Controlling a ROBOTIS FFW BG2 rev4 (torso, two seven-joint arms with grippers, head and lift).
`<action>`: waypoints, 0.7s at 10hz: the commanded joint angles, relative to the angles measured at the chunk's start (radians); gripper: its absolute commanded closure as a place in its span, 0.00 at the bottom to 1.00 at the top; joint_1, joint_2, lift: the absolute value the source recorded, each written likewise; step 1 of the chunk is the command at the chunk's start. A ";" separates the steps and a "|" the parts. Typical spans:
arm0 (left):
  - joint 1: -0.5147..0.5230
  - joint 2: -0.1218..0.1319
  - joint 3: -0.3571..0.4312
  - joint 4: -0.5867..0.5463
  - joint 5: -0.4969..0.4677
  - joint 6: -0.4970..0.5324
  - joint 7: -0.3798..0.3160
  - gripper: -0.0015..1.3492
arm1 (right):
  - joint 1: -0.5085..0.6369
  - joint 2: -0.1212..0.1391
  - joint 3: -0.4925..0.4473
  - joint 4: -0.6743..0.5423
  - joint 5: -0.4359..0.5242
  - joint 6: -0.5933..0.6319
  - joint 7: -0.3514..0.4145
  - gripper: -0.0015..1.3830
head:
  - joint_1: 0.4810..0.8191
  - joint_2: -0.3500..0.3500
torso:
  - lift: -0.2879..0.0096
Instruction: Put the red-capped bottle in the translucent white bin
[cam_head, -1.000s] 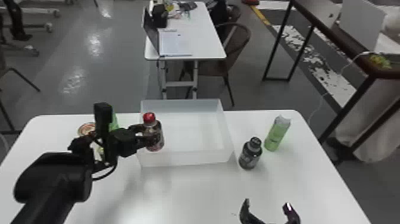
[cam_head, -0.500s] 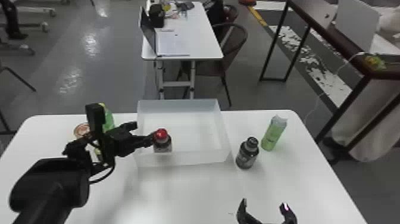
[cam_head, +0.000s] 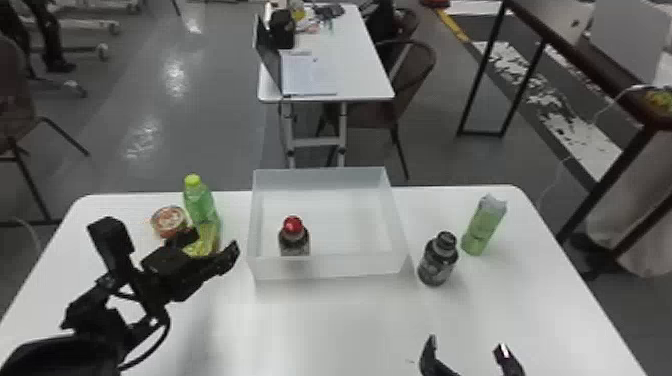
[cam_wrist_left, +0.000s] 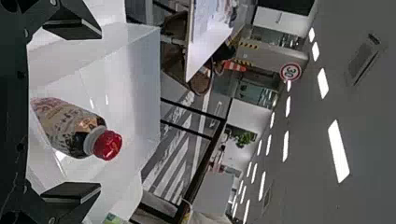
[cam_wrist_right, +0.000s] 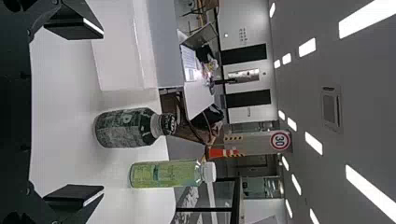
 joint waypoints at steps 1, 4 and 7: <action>0.138 -0.002 0.039 -0.094 0.032 -0.069 0.044 0.11 | 0.002 0.001 0.000 0.000 -0.001 0.000 0.000 0.09 | 0.63 0.47 | 0.92; 0.320 -0.048 0.094 -0.162 0.028 -0.310 0.120 0.11 | 0.008 0.001 0.000 -0.003 -0.001 0.000 0.000 0.09 | 0.63 0.58 | 0.92; 0.472 -0.117 0.131 -0.162 -0.001 -0.457 0.166 0.11 | 0.026 0.001 -0.005 -0.018 0.003 0.000 -0.002 0.09 | 0.63 0.66 | 0.92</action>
